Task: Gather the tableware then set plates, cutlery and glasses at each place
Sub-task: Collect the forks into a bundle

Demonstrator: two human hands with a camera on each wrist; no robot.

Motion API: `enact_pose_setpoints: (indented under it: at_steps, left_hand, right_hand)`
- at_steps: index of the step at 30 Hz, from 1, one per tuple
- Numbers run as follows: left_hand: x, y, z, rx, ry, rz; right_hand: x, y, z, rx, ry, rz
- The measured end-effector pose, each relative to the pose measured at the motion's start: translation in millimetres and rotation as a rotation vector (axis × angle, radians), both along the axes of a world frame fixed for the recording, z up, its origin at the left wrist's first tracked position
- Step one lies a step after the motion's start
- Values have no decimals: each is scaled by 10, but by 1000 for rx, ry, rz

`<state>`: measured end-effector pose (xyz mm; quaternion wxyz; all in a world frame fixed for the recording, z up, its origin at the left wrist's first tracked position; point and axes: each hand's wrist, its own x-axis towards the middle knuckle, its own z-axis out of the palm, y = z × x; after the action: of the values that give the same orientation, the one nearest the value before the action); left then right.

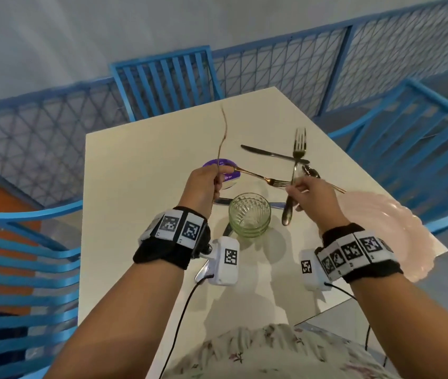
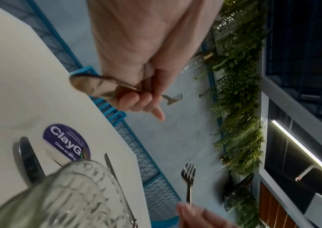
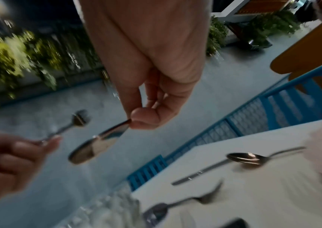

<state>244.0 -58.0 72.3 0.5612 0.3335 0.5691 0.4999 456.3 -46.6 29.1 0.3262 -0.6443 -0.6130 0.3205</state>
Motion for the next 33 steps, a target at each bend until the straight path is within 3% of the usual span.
enact_pose_setpoints:
  at_steps: [4, 8, 15, 19, 24, 28, 33]
  left_hand:
    - [131, 8, 83, 67, -111, 26]
    - [192, 27, 73, 101, -42, -30]
    - [249, 56, 97, 42, 38, -98]
    - [266, 94, 112, 27, -23, -64]
    - [282, 200, 86, 45, 80, 27]
    - [181, 300, 126, 75, 21, 112]
    - [30, 373, 172, 88, 41, 177]
  right_hand:
    - [-196, -34, 396, 56, 215, 163]
    - [-358, -46, 579, 15, 292, 326]
    - [-432, 96, 492, -50, 119, 444]
    - [-452, 180, 466, -48, 129, 464]
    - [-534, 321, 478, -49, 87, 505]
    - [-516, 568, 382, -49, 65, 439]
    - [-428, 1103, -69, -16, -281, 322]
